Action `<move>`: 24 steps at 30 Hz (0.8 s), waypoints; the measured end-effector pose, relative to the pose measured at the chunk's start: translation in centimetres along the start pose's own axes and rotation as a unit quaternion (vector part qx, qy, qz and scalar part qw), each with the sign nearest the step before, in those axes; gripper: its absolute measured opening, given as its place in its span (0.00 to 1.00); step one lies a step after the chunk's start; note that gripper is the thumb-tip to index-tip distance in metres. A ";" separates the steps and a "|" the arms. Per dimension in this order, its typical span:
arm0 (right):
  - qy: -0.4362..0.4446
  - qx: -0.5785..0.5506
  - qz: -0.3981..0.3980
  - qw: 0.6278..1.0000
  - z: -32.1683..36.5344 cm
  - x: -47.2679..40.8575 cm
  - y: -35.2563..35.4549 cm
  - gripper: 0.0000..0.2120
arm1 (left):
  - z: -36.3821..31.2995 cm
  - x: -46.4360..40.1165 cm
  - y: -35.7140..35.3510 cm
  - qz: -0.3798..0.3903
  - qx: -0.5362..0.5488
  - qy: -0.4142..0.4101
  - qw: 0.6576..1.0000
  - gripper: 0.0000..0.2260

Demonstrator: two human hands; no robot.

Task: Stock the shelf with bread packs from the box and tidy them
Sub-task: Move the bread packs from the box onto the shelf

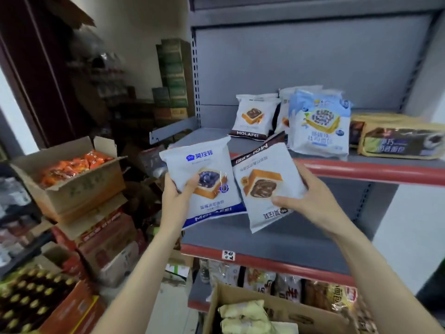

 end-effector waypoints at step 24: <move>0.035 0.661 -0.051 0.748 5.5 -29.0 1.9 0.23 | -3.9 -20.8 -1.7 0.061 -0.068 -0.079 0.993 0.24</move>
Point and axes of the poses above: each hand's wrist, its own x-axis away from the middle knuckle, its own y-axis out of the back of the hand, z = x × y, the point moved 1 cm from there along -x, towards the middle knuckle, and after that the axes turned 7 degrees about z, right-handed, at the moved point
